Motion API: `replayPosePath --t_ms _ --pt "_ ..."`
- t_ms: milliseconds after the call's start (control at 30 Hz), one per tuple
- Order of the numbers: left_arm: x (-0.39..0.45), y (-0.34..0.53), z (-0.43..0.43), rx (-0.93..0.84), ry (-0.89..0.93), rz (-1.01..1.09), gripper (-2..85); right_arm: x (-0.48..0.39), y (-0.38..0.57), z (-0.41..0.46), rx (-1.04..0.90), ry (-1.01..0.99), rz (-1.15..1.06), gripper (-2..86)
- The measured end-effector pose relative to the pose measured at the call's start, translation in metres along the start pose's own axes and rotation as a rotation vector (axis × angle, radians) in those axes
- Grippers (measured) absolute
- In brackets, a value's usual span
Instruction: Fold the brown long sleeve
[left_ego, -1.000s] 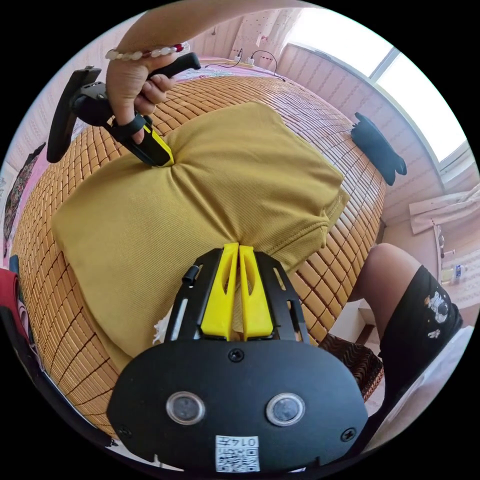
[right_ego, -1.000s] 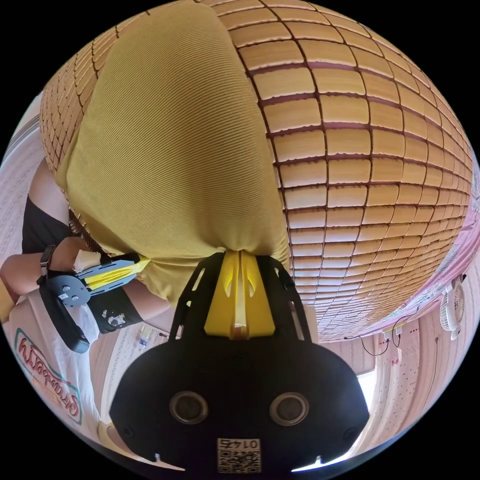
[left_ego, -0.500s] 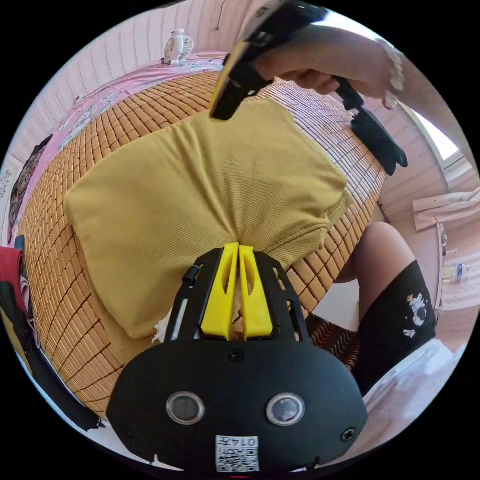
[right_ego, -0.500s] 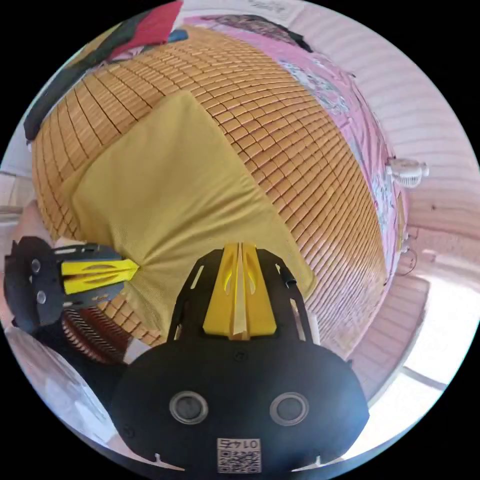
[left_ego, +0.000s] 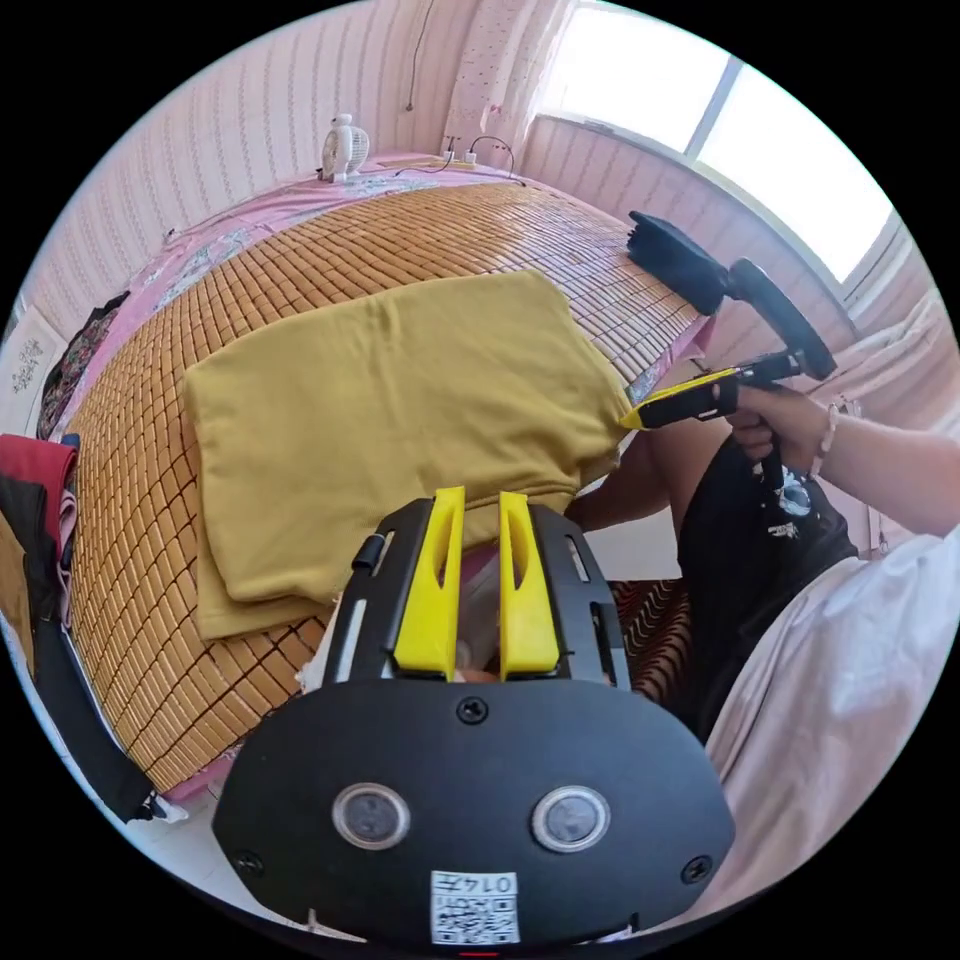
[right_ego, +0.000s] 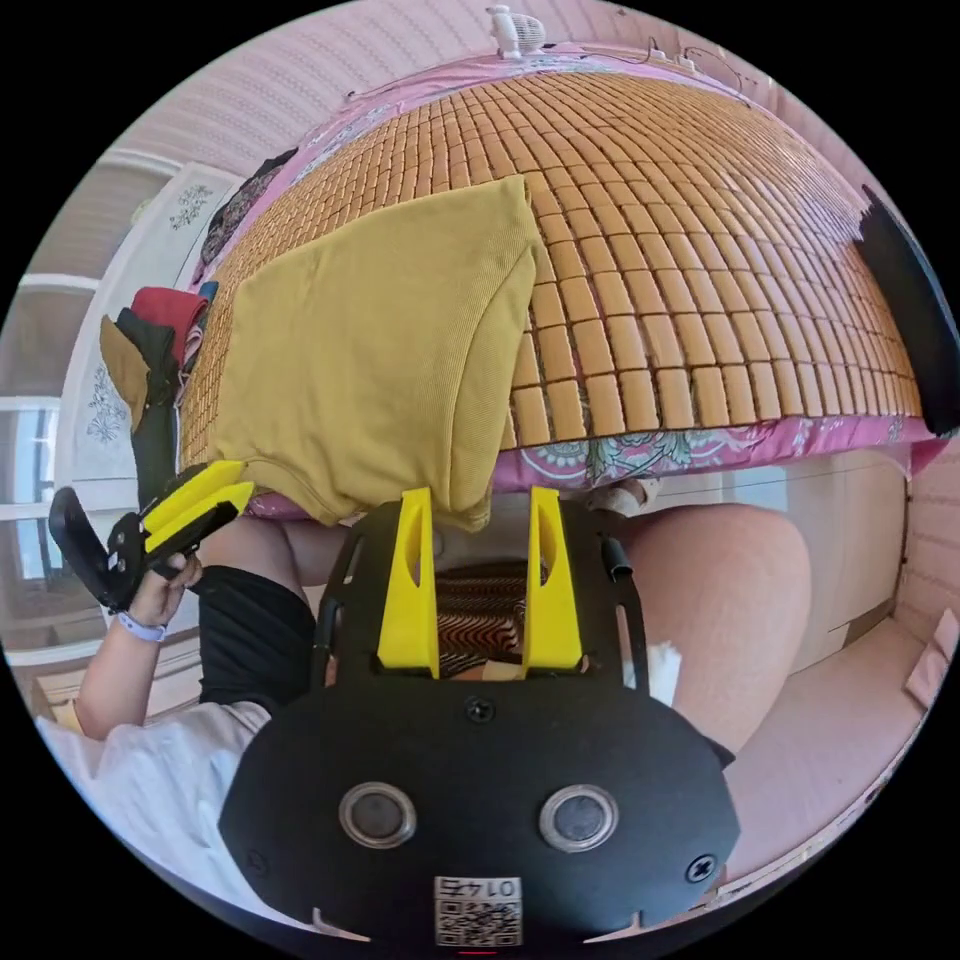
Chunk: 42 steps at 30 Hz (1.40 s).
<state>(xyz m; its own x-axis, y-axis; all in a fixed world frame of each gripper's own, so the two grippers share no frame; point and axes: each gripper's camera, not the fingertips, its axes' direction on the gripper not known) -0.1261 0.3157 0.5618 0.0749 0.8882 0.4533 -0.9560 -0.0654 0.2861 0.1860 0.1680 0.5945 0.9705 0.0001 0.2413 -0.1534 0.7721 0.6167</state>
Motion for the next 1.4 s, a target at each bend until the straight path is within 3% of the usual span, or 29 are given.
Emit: replayPosePath --t_ms 300,433,667,733,800,867,1033,1133,1200,1300,1400 --pt "0.058 0.029 0.001 0.014 0.014 0.153 11.0 0.068 0.034 0.005 -0.004 -0.141 0.032 13.0" --pt "0.077 0.030 0.005 0.011 -0.006 0.214 13.6 0.096 0.042 -0.005 0.005 -0.289 0.002 5.8" --pt "0.118 0.010 0.009 0.083 0.023 0.368 17.1 0.130 0.082 -0.071 0.127 -0.604 -0.009 3.2" --pt "0.128 0.004 0.013 0.083 0.017 0.397 15.1 0.129 0.089 -0.082 0.141 -0.660 -0.025 3.1" --pt "0.134 0.002 0.015 0.076 -0.114 0.358 5.9 0.127 0.093 -0.096 0.168 -0.651 -0.056 3.2" --pt "0.131 0.004 0.011 0.085 -0.132 0.331 5.2 0.138 0.097 -0.120 0.243 -0.668 -0.125 4.4" --pt "0.107 0.024 -0.009 0.115 -0.017 0.228 5.0 0.199 0.094 -0.122 0.351 -0.502 0.149 14.0" --pt "0.098 0.038 -0.028 0.147 0.006 0.211 4.9 0.216 0.077 -0.094 0.319 -0.614 0.262 16.9" --pt "0.086 0.050 -0.046 0.179 0.039 0.166 4.9 0.221 0.071 -0.079 0.315 -0.636 0.347 15.3" --pt "0.070 0.063 -0.063 0.206 0.057 0.124 4.8 0.230 0.071 -0.056 0.293 -0.822 0.468 5.3" --pt "0.059 0.069 -0.075 0.228 0.052 0.103 4.6 0.230 0.081 -0.067 0.354 -0.933 0.455 3.4"
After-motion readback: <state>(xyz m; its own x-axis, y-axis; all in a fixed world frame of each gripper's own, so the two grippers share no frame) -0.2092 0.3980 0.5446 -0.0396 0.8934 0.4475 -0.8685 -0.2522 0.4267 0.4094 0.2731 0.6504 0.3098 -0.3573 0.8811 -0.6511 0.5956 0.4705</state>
